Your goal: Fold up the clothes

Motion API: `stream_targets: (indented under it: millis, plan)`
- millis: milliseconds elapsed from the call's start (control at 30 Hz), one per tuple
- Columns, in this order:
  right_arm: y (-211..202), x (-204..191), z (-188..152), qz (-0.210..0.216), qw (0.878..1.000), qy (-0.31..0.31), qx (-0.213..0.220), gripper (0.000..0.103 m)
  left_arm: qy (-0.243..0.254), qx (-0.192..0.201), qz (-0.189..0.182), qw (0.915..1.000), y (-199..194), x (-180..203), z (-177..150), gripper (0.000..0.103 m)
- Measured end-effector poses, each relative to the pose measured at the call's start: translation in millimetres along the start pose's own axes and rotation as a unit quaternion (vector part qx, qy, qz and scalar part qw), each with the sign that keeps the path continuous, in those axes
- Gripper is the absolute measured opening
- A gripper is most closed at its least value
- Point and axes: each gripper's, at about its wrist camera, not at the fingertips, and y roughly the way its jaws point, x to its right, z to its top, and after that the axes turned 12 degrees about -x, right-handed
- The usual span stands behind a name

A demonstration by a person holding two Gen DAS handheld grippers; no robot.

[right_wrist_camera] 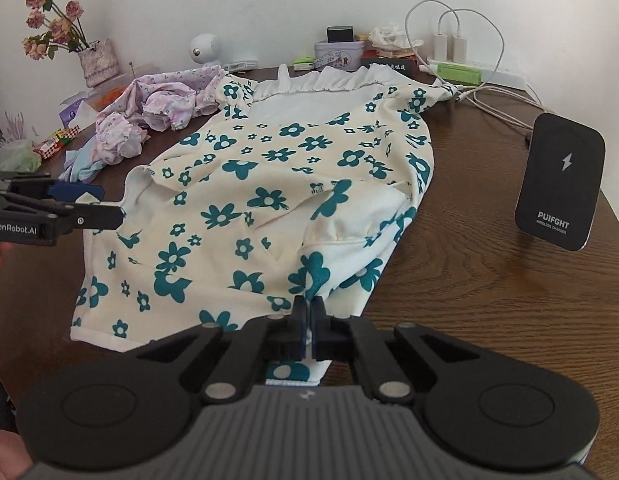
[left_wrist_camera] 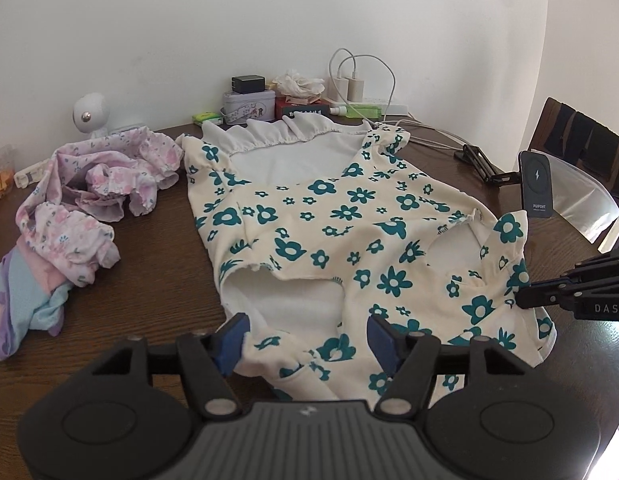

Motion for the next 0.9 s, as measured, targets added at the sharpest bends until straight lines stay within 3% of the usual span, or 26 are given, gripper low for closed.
stream_targets:
  millis: [167,333,367,400,467,533,667,733,867,900]
  plan:
    - [-11,15,-24,0.054,0.995,0.079,-0.019,0.001,0.000,-0.009,0.009,0.9999,5,0,-5,0.058]
    - [-29,1,-37,0.095,0.994,0.054,-0.018,0.006,-0.001,0.005,-0.001,1.0000,-4,-8,-3,0.059]
    - [-38,0,-33,0.089,0.995,0.047,0.000,0.012,0.001,0.011,0.006,0.9999,-8,-10,0,0.059]
    - [-49,0,-28,0.078,0.996,0.039,0.024,0.030,0.003,0.018,0.013,0.9997,-11,-12,3,0.060]
    - [-66,-1,-16,0.057,0.996,0.018,0.065,0.053,0.013,0.026,0.030,0.9991,-14,-14,11,0.064]
    - [-69,-2,3,0.020,0.996,-0.007,0.082,0.053,0.033,0.016,0.049,0.9981,-7,-14,20,0.066]
    - [-26,-4,32,-0.058,0.997,-0.037,0.038,0.052,0.072,-0.013,0.077,0.9943,21,-13,30,0.063]
    - [0,0,37,-0.080,0.996,-0.044,0.008,0.048,0.082,-0.022,0.079,0.9932,33,-13,30,0.051]
    - [25,3,32,-0.083,0.995,-0.043,-0.016,0.016,0.076,-0.030,0.058,0.9950,42,-19,23,0.038]
    - [25,3,30,-0.081,0.996,-0.045,-0.015,0.010,0.076,-0.028,0.055,0.9952,43,-19,21,0.029]
